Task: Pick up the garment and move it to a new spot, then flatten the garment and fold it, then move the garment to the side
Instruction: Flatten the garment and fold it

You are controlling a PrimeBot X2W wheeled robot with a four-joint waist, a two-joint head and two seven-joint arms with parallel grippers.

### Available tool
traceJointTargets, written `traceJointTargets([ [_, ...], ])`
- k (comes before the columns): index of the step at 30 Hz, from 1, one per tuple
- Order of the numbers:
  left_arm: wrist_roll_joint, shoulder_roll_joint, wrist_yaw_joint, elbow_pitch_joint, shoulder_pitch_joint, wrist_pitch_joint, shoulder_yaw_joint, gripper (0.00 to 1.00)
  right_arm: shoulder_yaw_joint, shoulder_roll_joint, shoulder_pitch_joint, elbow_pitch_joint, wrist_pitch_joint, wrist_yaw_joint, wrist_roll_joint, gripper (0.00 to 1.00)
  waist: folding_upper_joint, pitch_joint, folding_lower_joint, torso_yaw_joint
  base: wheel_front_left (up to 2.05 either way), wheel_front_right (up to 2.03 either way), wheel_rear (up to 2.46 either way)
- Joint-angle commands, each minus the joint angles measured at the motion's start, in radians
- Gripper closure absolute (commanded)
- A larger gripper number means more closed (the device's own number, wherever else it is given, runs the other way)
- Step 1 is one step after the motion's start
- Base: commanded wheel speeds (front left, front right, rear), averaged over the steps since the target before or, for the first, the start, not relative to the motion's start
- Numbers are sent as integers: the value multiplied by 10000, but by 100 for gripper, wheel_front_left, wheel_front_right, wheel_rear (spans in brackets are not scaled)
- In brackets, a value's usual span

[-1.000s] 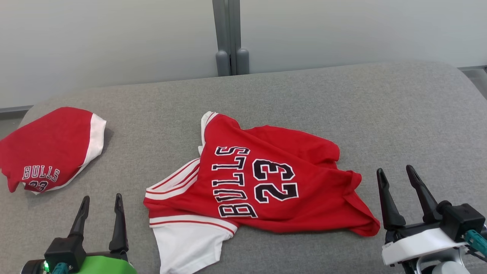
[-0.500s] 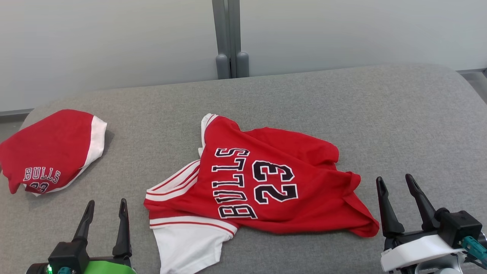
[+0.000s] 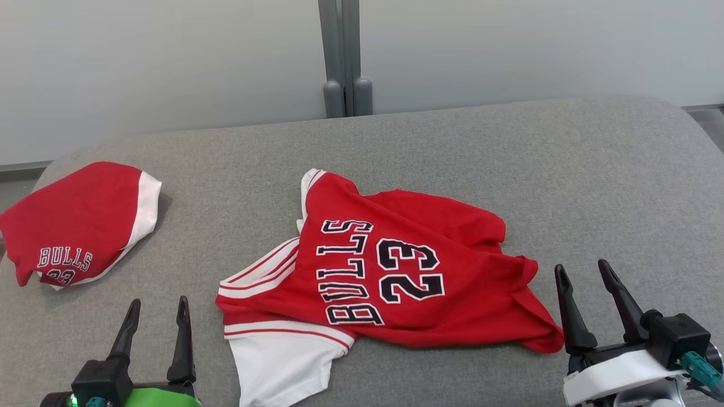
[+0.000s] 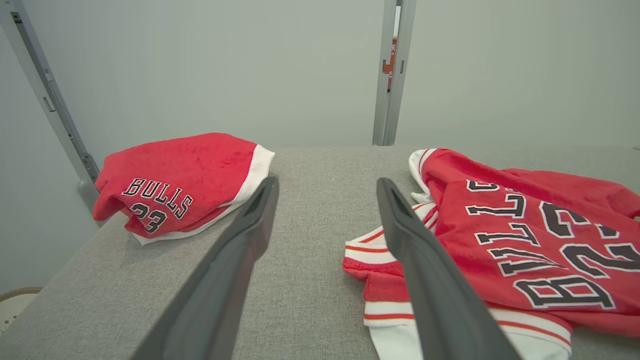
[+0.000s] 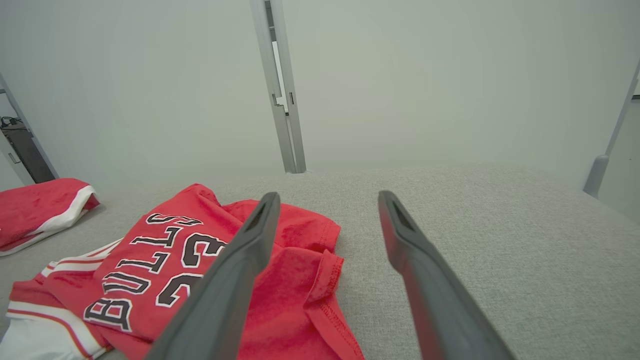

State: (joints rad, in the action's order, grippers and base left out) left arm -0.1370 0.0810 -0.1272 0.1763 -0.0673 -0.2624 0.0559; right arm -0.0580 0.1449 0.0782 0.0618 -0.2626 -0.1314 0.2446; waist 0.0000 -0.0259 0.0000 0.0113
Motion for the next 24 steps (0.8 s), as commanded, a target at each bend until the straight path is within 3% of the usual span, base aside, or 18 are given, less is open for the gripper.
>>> traceJointTargets([
  [1, -48, 20, -38, 28, -119, -32, 25, 0, -30, 49, 77, 26, -31, 16, -41, 0, 0, -4, 0, -6, 0, 0, 0],
  [24, -59, -117, -46, 412, -86, -32, -236, 0, -62, 104, 16, 419, -31, 16, -36, 0, 0, 73, 0, 21, 0, 0, 0],
])
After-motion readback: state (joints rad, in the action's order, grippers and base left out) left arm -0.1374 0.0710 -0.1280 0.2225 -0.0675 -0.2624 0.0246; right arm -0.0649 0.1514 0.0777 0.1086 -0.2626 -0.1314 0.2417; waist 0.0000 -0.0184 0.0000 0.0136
